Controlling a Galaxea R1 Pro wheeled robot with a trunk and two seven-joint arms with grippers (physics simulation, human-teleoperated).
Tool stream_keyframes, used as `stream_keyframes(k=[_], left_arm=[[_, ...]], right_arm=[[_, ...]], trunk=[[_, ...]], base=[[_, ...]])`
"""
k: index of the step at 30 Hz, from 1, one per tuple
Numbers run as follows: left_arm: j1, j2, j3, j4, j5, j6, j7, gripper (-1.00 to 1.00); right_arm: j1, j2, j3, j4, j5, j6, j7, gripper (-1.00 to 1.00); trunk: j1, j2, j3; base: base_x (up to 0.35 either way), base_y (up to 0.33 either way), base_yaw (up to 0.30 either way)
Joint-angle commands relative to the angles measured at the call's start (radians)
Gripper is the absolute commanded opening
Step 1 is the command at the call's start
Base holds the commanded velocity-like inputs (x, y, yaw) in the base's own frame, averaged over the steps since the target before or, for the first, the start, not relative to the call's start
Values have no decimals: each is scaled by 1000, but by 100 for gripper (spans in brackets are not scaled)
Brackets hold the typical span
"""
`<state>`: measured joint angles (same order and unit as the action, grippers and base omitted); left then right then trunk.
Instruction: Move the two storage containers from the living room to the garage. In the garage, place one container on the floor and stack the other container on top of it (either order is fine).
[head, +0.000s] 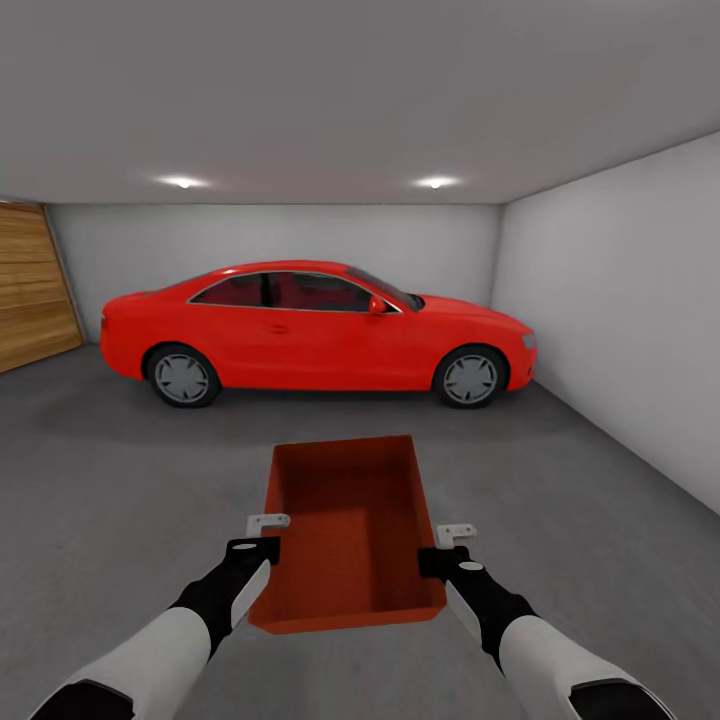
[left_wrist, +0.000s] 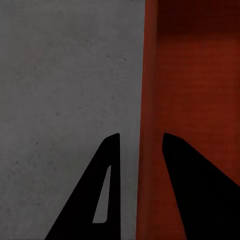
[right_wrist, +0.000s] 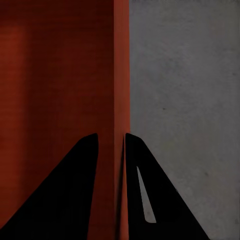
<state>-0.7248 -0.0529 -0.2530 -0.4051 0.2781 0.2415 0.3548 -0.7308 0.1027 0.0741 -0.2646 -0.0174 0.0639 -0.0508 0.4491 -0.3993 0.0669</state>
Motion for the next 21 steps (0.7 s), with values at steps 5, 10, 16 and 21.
stream_keyframes(k=[5,10,16,21], left_arm=[[-1,3,-9,-6,-5,-68,15,-100],[-1,3,-9,-6,-5,-68,15,-100],[-1,2,-9,-6,-5,-68,15,-100],[-1,2,-9,-7,-5,-69,15,-100]], right_arm=[[0,-1,8,1,-16,7,-14,-100],[0,-1,8,1,-16,7,-14,-100],[1,-1,8,1,-16,7,-14,-100],[0,-1,7,1,-16,9,-15,-100]], trunk=[[1,-1,0],[1,-1,0],[1,-1,0],[1,-1,0]], base=[[322,0,0],[322,0,0],[317,0,0],[110,0,-128]])
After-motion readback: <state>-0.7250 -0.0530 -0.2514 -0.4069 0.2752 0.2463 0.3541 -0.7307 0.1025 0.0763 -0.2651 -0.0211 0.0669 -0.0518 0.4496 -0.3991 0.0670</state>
